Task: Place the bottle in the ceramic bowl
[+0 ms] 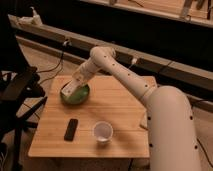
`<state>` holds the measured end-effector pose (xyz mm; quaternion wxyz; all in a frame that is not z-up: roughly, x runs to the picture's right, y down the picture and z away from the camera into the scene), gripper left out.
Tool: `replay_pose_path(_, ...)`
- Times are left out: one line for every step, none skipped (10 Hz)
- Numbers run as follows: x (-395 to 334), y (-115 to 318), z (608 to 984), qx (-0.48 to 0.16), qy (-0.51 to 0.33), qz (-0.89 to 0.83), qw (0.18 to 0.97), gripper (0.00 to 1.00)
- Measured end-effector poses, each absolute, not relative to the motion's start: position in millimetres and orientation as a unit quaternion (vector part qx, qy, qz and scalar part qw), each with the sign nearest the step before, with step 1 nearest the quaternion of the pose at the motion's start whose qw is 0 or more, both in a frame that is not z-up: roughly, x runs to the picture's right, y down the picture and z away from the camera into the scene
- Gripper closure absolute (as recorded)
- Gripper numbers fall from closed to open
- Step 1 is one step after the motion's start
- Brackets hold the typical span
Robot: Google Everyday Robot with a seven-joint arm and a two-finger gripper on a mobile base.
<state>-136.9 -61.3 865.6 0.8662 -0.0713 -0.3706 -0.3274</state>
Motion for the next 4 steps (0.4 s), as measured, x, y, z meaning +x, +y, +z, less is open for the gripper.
replay_pose_path(-135.0,-64.0,866.7,-0.066,-0.372,-0.325,0.867,0.2)
replay_pose_path(-135.8,-65.7,867.8,-0.062,-0.374,-0.324,0.866,0.22)
replay_pose_path(-137.3,-63.8,869.3,-0.063,-0.372,-0.328,0.866,0.29)
replay_pose_path(-141.8,-58.2,874.3,-0.068,-0.371,-0.331,0.865,0.39)
